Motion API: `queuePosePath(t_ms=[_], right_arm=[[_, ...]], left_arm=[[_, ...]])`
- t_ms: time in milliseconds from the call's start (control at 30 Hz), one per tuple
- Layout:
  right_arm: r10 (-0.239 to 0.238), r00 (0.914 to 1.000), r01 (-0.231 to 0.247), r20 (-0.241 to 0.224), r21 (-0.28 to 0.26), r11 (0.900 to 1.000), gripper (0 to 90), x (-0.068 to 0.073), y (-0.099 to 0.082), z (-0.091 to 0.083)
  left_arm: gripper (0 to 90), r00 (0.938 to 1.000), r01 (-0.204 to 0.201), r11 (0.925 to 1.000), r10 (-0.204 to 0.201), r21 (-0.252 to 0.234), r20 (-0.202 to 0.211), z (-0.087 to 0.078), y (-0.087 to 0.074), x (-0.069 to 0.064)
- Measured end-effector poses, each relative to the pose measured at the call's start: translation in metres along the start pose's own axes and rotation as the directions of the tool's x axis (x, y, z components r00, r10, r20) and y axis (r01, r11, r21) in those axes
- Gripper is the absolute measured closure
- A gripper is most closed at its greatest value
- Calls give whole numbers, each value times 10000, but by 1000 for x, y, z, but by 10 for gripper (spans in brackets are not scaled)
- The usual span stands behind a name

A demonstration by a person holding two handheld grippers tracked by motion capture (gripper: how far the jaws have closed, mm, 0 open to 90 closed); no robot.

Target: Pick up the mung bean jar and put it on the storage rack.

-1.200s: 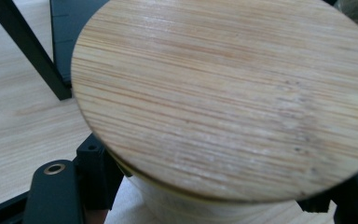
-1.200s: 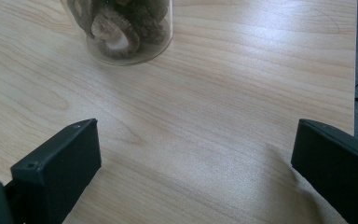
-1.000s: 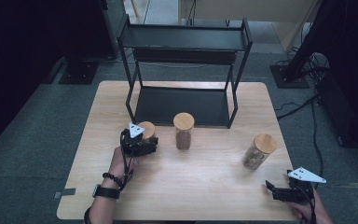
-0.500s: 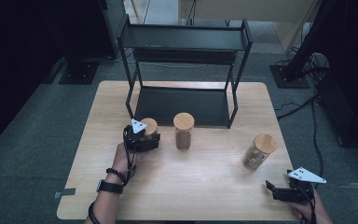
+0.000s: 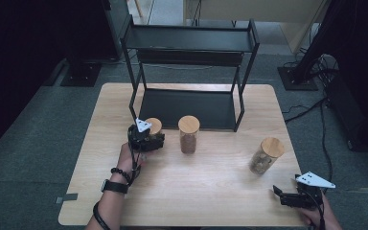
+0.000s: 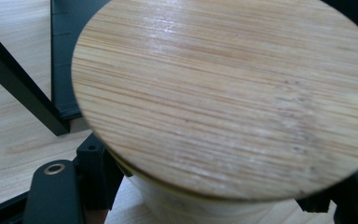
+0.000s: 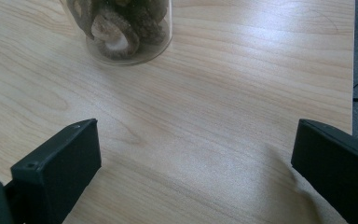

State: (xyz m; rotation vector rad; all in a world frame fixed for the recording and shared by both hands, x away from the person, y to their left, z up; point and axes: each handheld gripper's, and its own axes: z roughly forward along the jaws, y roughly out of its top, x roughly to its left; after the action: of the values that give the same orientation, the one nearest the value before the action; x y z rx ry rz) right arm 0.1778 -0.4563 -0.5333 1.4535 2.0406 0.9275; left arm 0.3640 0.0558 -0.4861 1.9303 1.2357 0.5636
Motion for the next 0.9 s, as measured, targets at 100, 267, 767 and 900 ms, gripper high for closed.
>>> queuePosePath(t_ms=[100,267,767,900], right_arm=[[1,10000,-1,-1,1,10000,9,0,0,0],[-2,10000,2,-1,-6,10000,9,0,0,0],[-44,10000,44,-18,-31,10000,9,0,0,0],[-61,10000,60,-37,-38,10000,9,0,0,0]], left_arm=[[255,10000,10,10000,-11,-26,-47,3,2,1],[255,9999,-1,10000,1,1,-153,6,4,1],[255,9995,-38,10000,37,-55,-318,16,15,1],[255,9993,-21,10000,20,-31,-372,20,17,2]])
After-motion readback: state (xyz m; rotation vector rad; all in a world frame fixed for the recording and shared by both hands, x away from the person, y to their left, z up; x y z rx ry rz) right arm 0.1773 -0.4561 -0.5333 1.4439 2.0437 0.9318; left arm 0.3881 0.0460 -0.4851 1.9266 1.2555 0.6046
